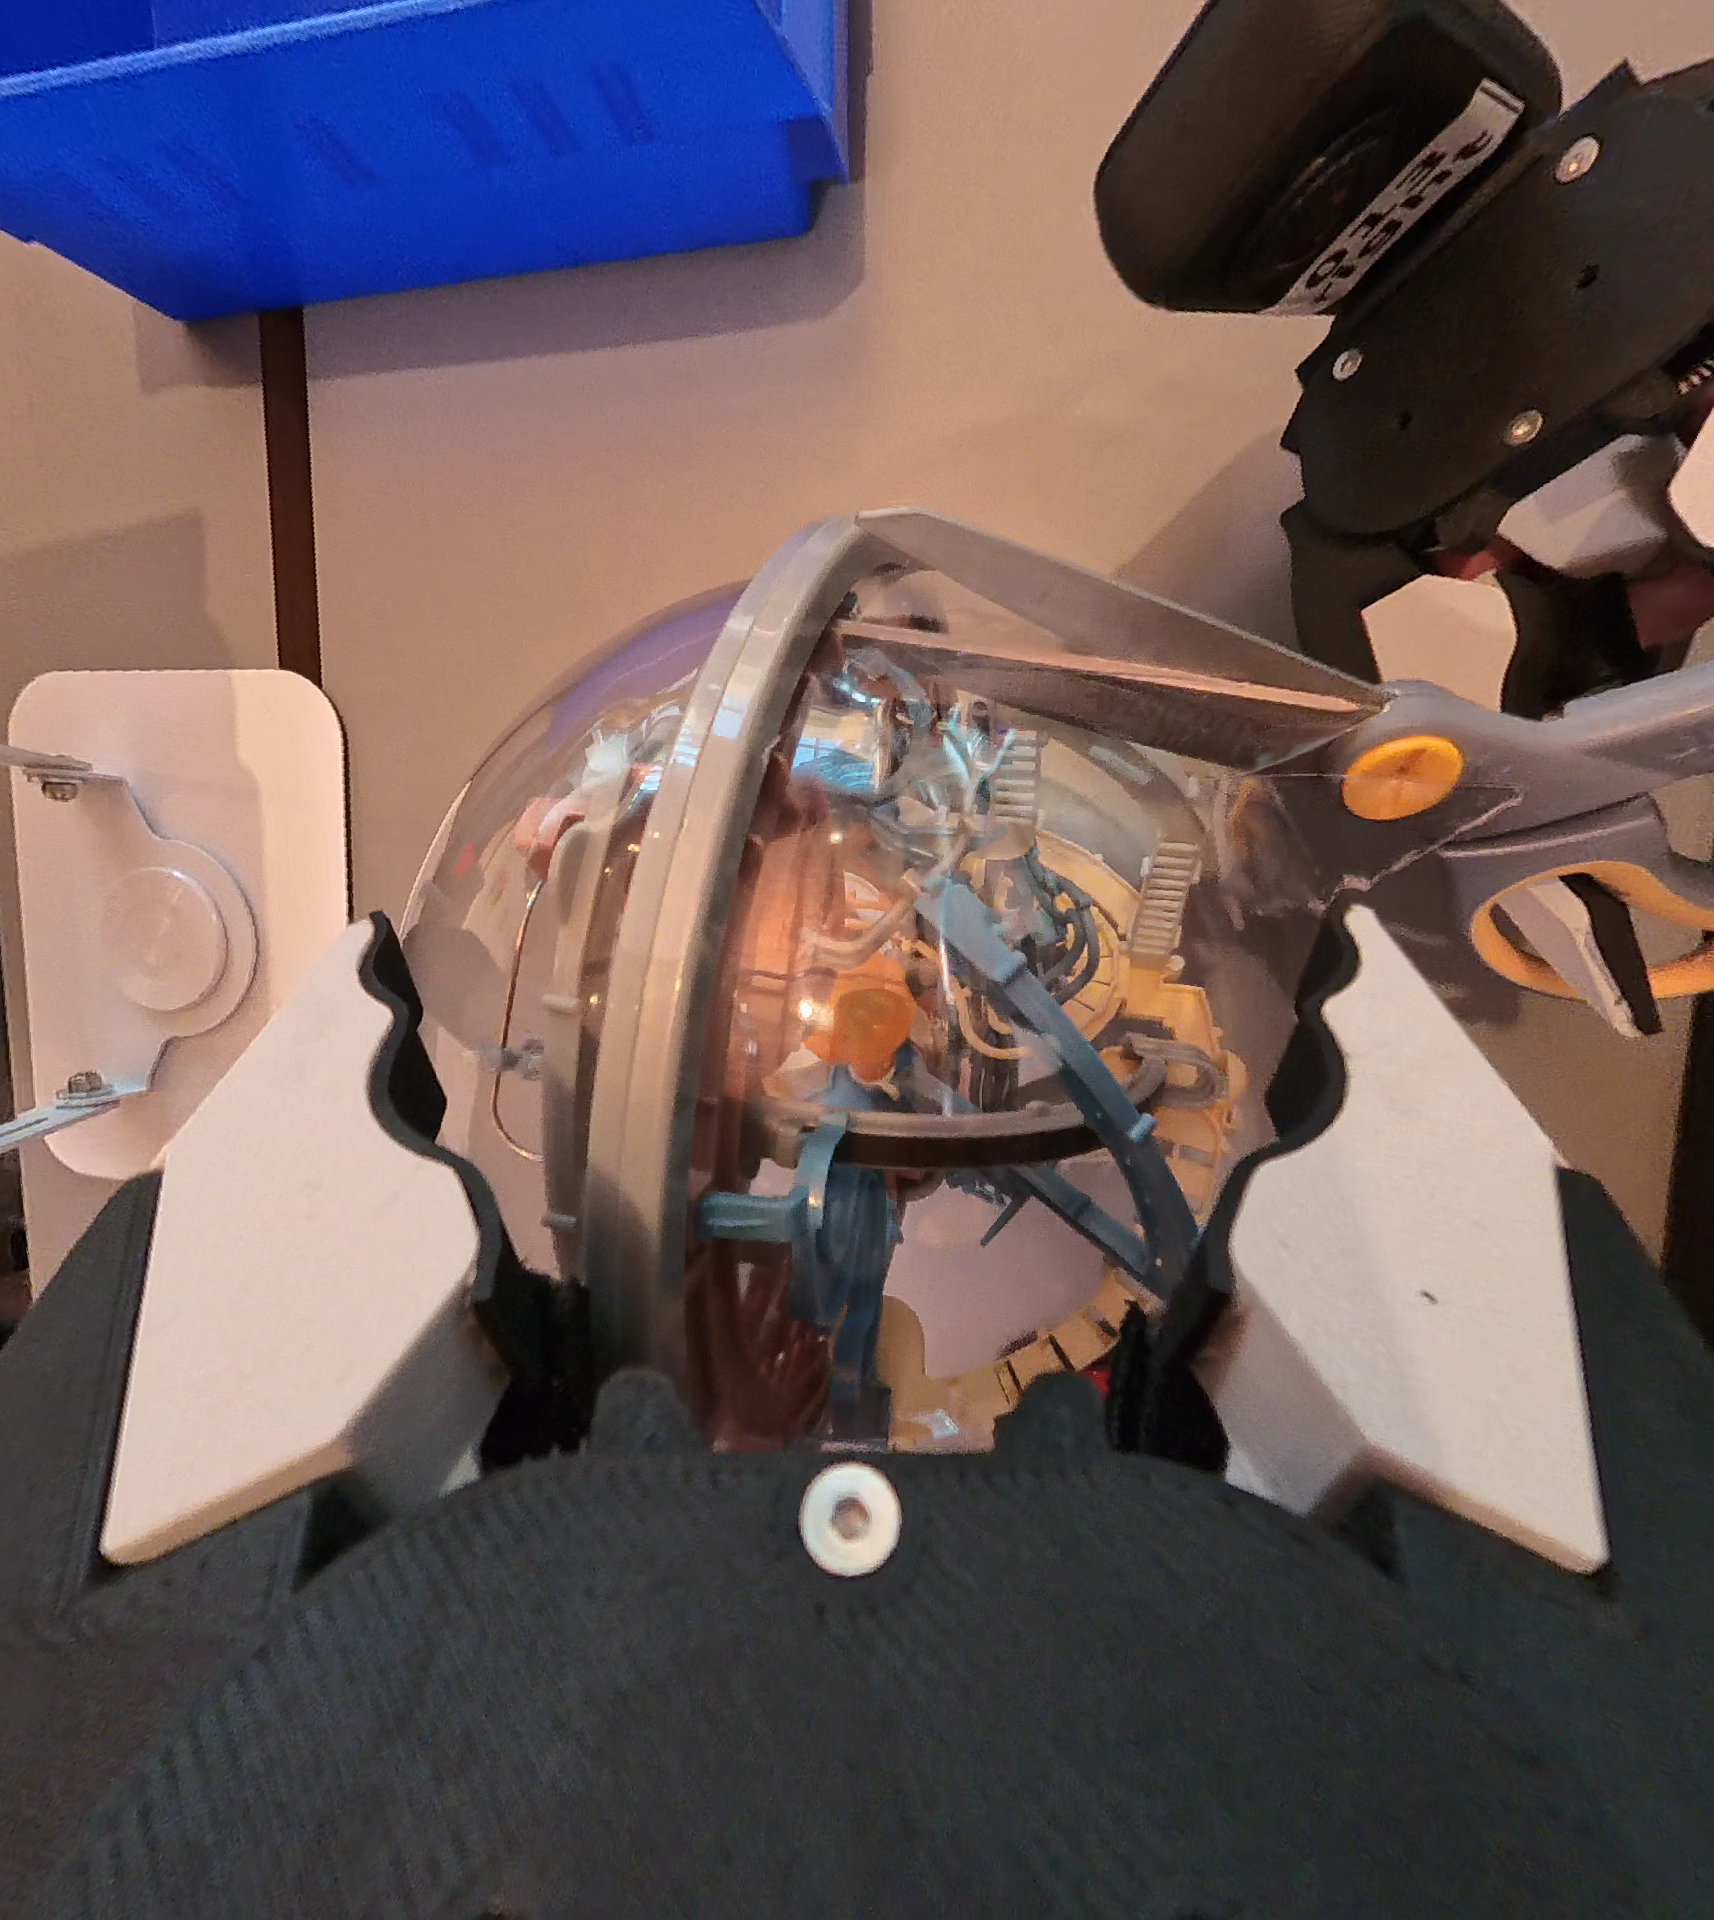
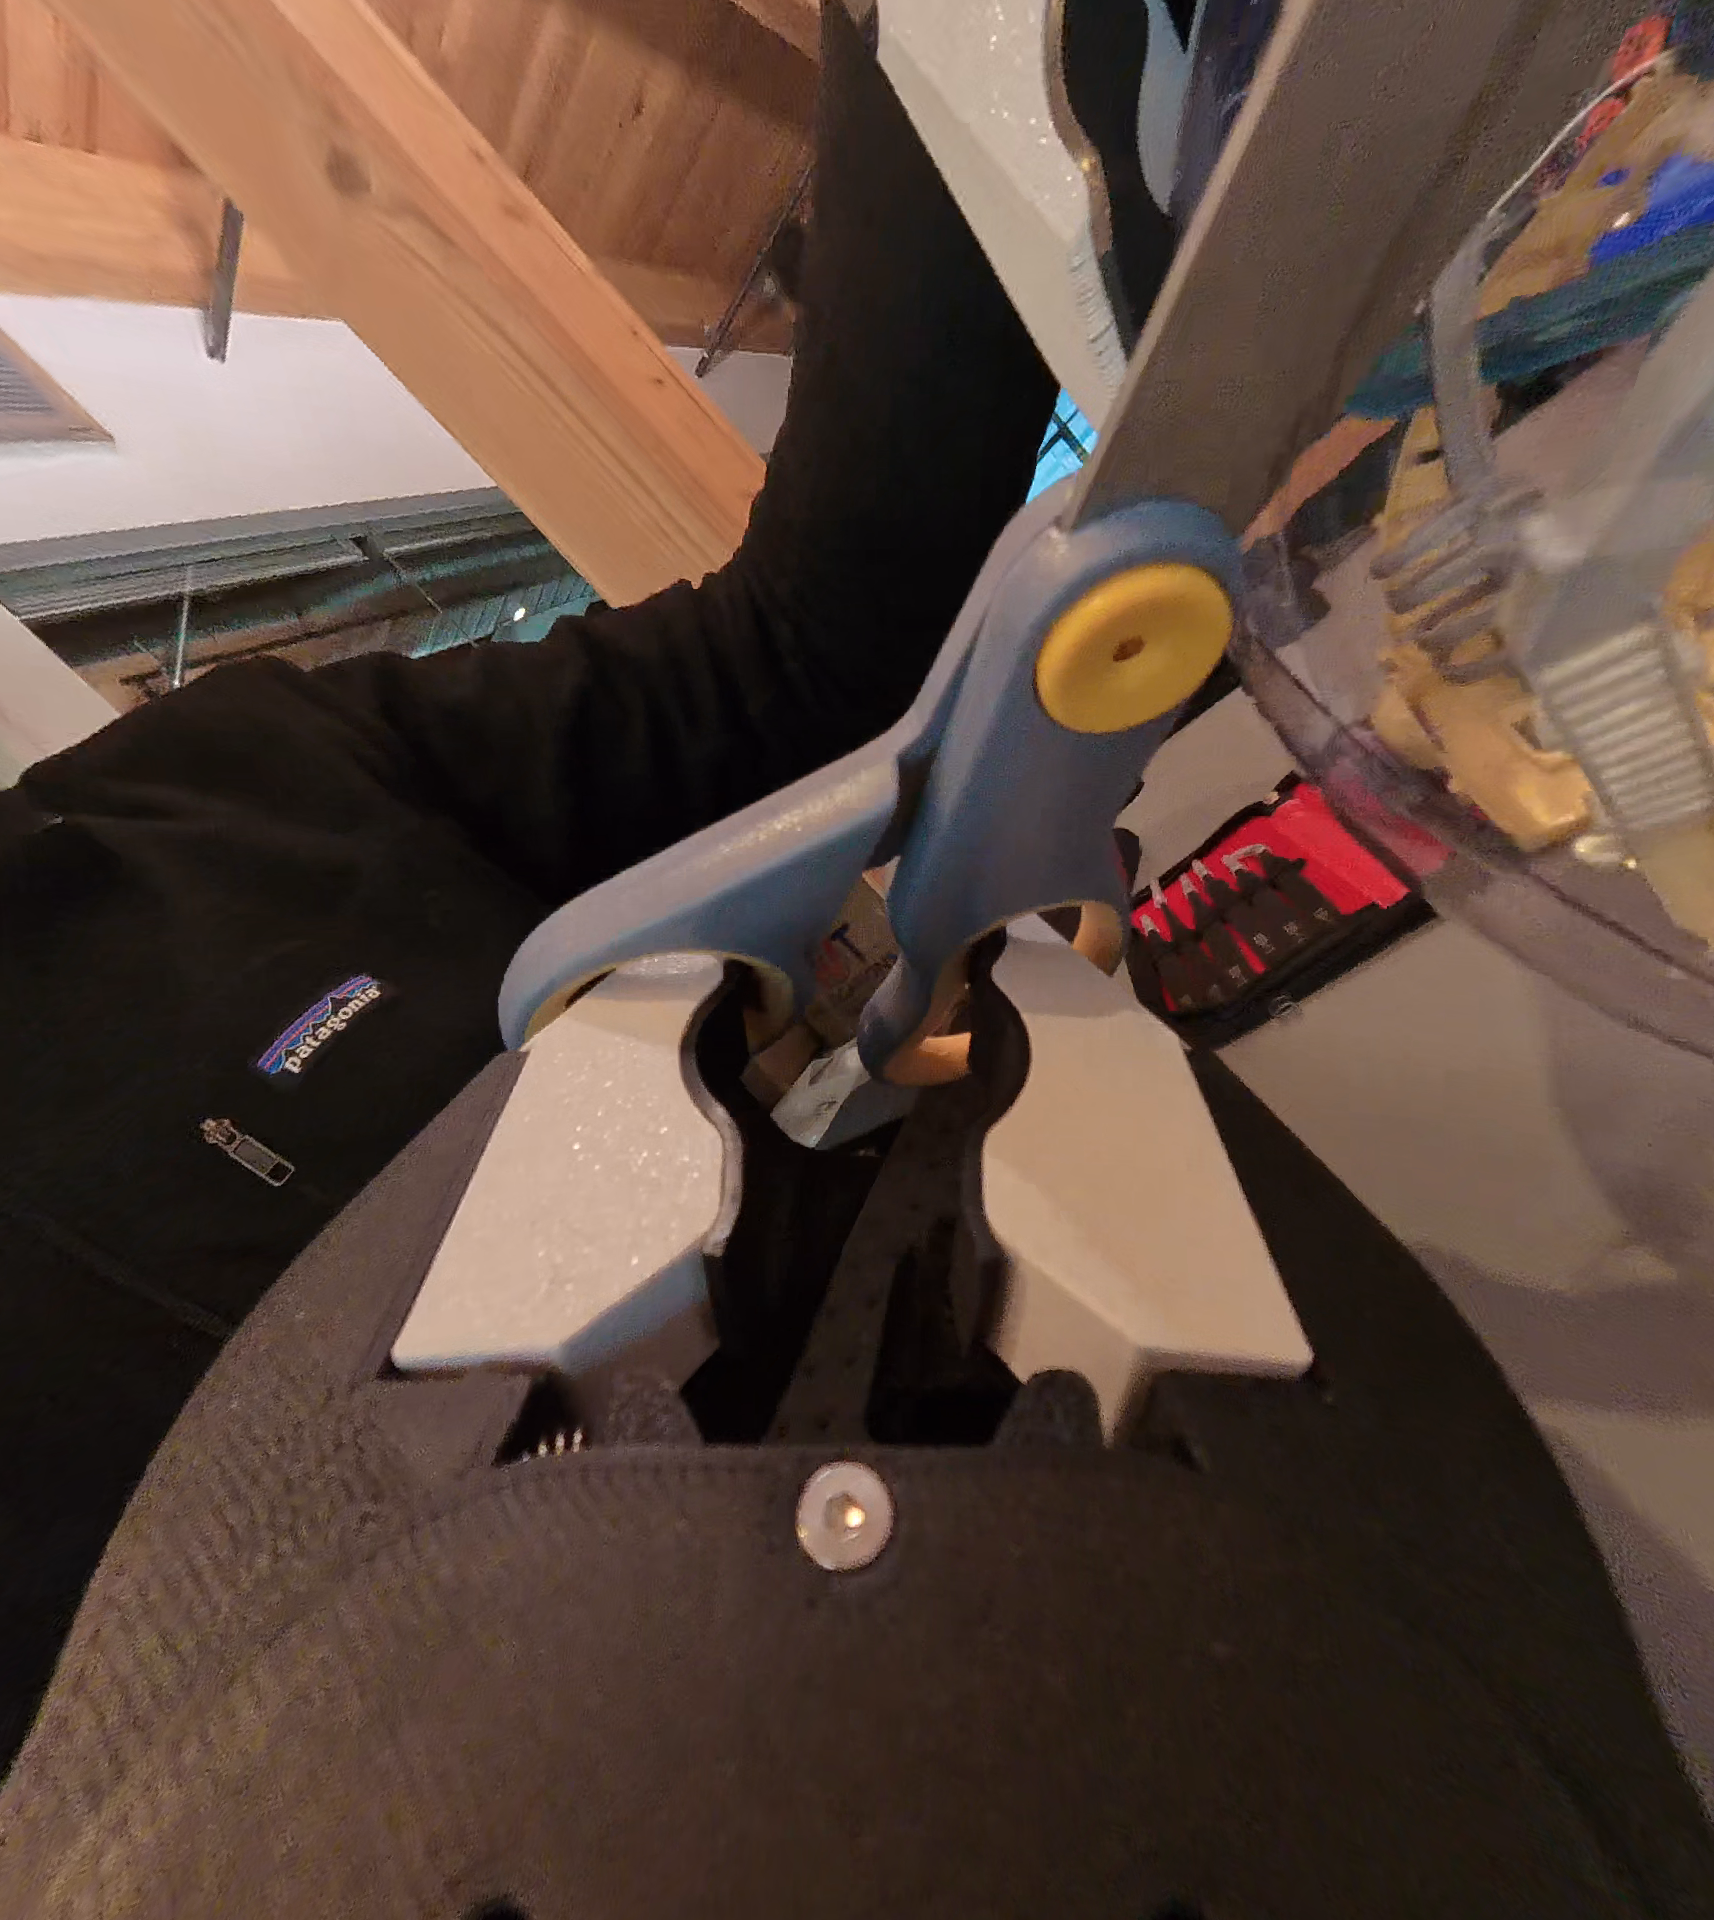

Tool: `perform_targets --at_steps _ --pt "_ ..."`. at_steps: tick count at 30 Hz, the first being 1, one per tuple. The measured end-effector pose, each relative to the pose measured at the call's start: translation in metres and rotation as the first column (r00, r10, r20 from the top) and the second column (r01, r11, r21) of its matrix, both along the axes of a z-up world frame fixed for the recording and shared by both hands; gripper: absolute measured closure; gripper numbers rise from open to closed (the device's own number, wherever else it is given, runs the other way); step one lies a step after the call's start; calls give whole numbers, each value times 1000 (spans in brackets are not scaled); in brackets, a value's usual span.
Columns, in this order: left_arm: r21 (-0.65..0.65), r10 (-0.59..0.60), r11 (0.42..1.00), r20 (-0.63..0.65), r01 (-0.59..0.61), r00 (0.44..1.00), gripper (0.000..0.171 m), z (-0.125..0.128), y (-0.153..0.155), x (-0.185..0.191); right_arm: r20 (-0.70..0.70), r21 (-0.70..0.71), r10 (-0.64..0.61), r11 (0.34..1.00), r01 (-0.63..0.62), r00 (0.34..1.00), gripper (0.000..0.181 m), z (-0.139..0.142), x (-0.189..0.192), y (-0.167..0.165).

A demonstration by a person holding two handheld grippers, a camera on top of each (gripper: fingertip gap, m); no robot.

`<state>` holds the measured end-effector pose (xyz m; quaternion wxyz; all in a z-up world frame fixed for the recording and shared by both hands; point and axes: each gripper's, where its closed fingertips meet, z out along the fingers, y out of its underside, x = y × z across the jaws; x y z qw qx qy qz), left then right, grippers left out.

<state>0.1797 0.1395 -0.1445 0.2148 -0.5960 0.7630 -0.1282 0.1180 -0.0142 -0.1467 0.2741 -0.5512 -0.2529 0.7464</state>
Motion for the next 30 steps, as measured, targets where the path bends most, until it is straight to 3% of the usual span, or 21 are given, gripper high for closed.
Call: perform_targets --at_steps 8,13,18,22,30 --pt "43 40 998 -128 -34 991 13 -2 0 -5 50 7 32 999 -33 998 145 -4 3 -4" --pt "77 19 997 -175 -5 984 12 -4 -4 -6 185 36 17 999 -24 983 146 -8 -4 -9" --pt "106 -18 994 -143 34 990 12 -7 -10 3 238 26 -31 999 25 971 148 -12 -1 -12" --pt "165 -56 983 -133 78 990 12 -9 -21 8 206 -5 -37 999 39 978 147 -19 -2 -24" --pt "118 -87 988 -105 99 991 12 -9 -18 12 93 -45 4 999 1 996 145 -9 -6 -24"
